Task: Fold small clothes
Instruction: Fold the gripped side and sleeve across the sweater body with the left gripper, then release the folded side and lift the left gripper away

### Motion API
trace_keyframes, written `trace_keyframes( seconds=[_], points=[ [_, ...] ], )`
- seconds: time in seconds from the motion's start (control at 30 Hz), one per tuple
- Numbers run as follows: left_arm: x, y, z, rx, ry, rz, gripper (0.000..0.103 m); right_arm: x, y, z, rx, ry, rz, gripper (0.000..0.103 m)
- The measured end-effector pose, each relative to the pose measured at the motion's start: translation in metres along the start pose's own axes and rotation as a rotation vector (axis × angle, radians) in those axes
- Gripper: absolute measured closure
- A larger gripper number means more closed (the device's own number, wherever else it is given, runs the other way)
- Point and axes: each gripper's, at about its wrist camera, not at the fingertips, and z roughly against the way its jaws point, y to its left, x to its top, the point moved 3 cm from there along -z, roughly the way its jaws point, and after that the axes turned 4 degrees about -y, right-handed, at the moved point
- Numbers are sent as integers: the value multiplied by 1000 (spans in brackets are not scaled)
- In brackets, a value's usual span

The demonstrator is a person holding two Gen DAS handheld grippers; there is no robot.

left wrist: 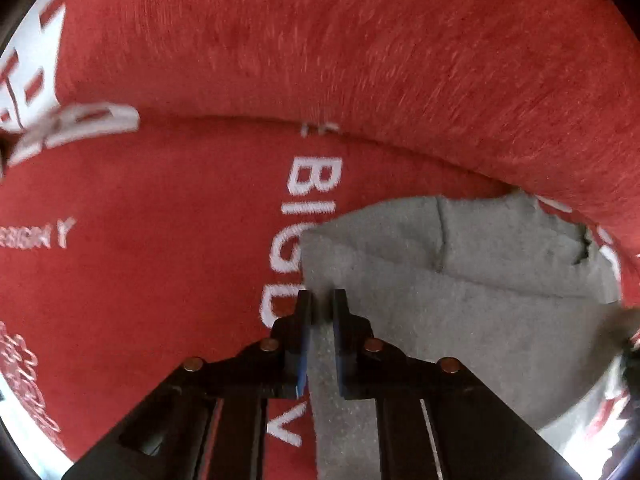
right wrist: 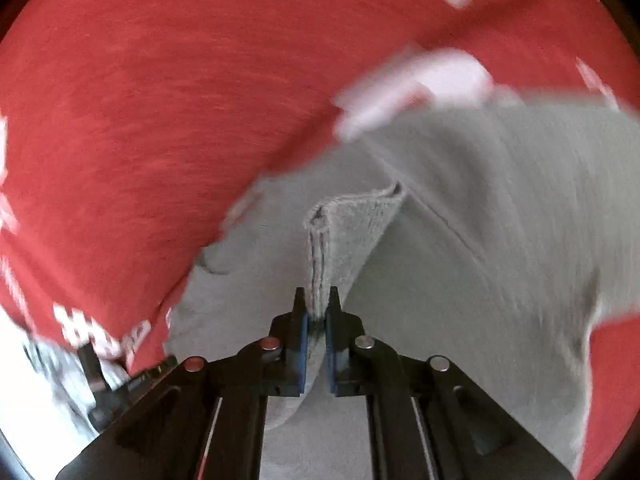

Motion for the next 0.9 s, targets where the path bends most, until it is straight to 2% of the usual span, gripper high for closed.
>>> trace_keyframes(
  seconds=[0.1,0.27,0.33,0.4,0.43,0.53,0.6,0.73,0.77,0.8,0.83,0.9],
  points=[
    [0,3,-3,31,-16,-3,96,7,-4,3,-54,-24,41,95],
    [4,20,6,78,-31,15,96,-2,-51,-1,-147,35,-51,89],
    [2,25,17,68,-32,4,96,-12,-60,11,-116,37,-85,80],
    [-7,27,29,33,-21,-17,96,-21,-61,19,-100,49,-92,66],
    [-11,28,33,20,-17,-28,96,-28,-60,23,-95,61,-91,63],
    [-30,21,47,-31,-18,-82,96,-43,-49,27,-59,93,-85,62],
    [-44,2,49,-56,-19,-142,96,-45,-34,19,-52,105,-73,62],
    [-61,-28,36,-50,3,-200,96,-45,-20,3,-77,95,-59,62],
    [-62,-26,27,-43,13,-202,96,-47,-16,-4,-102,93,-54,68],
    [-67,-26,18,-15,25,-208,96,-49,-15,-9,-146,82,-43,87],
    [-70,-23,14,1,26,-209,96,-50,-16,-10,-181,77,-33,92],
    [-73,-18,16,-13,-5,-197,96,-53,-20,-5,-188,66,-54,96]
  ],
)
